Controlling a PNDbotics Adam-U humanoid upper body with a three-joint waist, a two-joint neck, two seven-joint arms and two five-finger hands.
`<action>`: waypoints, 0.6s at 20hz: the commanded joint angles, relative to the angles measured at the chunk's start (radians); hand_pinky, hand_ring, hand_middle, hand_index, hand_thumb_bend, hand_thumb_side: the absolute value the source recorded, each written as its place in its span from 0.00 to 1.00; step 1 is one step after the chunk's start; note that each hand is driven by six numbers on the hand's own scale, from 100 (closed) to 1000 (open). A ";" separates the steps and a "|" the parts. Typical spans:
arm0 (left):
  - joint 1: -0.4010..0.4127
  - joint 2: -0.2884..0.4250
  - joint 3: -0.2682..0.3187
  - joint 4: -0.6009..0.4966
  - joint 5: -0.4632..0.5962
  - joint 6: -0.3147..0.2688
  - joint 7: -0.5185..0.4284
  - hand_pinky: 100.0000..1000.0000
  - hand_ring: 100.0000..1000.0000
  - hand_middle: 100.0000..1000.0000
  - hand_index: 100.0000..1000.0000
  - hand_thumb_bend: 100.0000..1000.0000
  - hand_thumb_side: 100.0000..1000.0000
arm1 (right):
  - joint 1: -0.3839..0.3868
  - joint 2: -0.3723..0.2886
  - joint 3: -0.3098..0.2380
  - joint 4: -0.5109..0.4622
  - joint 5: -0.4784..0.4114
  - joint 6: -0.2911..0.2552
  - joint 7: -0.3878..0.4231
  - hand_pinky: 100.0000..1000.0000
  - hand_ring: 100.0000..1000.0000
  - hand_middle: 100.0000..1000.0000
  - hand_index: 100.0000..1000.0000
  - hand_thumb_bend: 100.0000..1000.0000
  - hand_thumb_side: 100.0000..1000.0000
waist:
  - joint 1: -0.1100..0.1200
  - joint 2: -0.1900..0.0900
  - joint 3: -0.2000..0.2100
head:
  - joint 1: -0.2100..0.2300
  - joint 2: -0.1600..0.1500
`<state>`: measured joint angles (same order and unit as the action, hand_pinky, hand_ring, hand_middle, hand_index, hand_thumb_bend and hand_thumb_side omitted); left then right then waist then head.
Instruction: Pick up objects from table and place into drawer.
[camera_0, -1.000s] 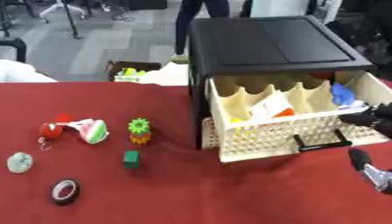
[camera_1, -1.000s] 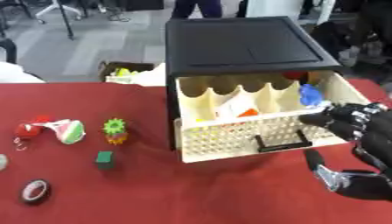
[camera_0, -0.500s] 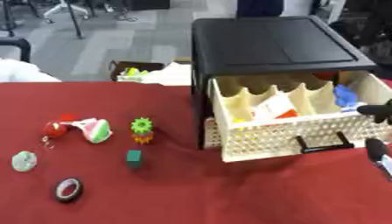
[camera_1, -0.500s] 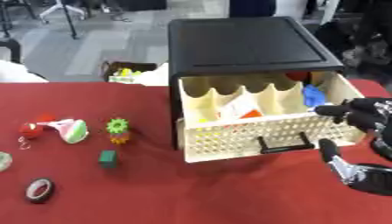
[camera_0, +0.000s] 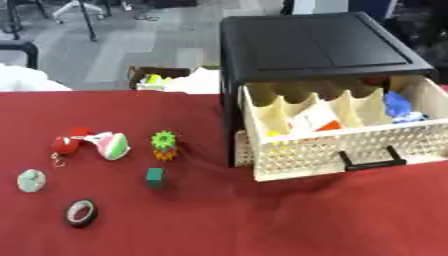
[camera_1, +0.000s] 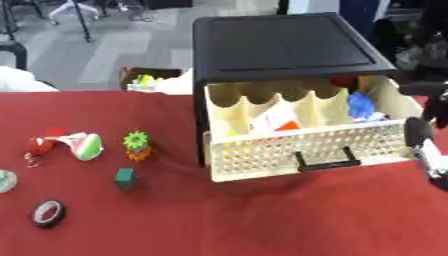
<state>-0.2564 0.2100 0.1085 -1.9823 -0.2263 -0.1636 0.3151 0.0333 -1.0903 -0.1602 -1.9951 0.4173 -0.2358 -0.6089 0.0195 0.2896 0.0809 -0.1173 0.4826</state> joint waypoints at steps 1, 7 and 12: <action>-0.006 0.024 0.009 -0.018 0.001 -0.001 0.006 0.39 0.45 0.56 0.67 0.00 0.82 | -0.021 -0.005 -0.037 -0.005 -0.103 -0.010 -0.070 0.00 0.19 0.24 0.70 0.00 1.00 | 0.000 -0.018 -0.002 | 0.001 0.006; -0.007 0.026 0.009 -0.018 0.004 -0.001 0.015 0.39 0.45 0.56 0.67 0.00 0.81 | -0.063 0.020 -0.045 -0.005 -0.251 -0.060 -0.229 0.00 0.26 0.30 0.71 0.00 1.00 | 0.009 -0.020 0.003 | 0.015 0.017; -0.015 0.036 0.004 -0.018 0.005 -0.003 0.024 0.39 0.46 0.56 0.67 0.00 0.80 | -0.100 0.058 -0.016 -0.005 -0.311 -0.114 -0.291 0.13 0.38 0.40 0.74 0.00 1.00 | 0.018 -0.021 0.012 | 0.015 0.022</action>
<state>-0.2593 0.2171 0.1082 -1.9823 -0.2247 -0.1645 0.3333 -0.0585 -1.0193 -0.1716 -1.9950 0.1267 -0.3267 -0.8755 0.0406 0.2894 0.0934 -0.1040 0.4986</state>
